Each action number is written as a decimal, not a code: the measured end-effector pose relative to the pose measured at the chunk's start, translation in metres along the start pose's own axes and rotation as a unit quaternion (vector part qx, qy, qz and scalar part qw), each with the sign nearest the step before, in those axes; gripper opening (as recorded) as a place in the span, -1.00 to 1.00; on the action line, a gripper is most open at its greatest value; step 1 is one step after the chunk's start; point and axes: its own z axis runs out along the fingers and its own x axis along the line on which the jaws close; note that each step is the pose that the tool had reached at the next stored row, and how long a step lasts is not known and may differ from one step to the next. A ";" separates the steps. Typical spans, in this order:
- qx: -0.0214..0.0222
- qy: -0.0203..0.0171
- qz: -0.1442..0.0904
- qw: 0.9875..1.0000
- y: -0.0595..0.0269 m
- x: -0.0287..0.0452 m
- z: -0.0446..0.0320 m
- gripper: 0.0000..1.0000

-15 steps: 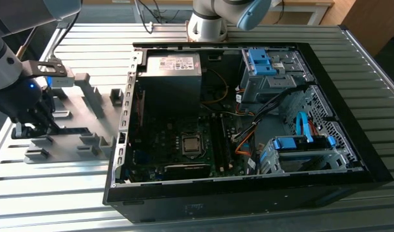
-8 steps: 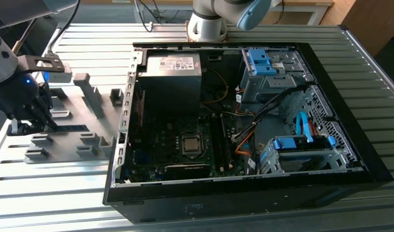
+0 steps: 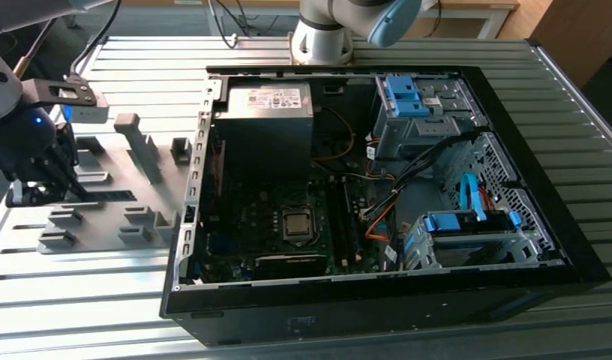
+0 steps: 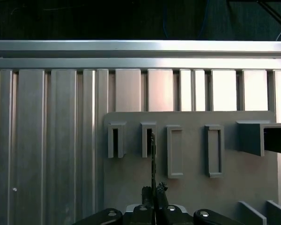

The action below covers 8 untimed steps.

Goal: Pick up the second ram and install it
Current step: 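Pick up the second ram and move it above second insertion slot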

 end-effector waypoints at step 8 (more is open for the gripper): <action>0.000 0.000 0.000 1.000 0.0001 -0.0003 -0.0095 -0.73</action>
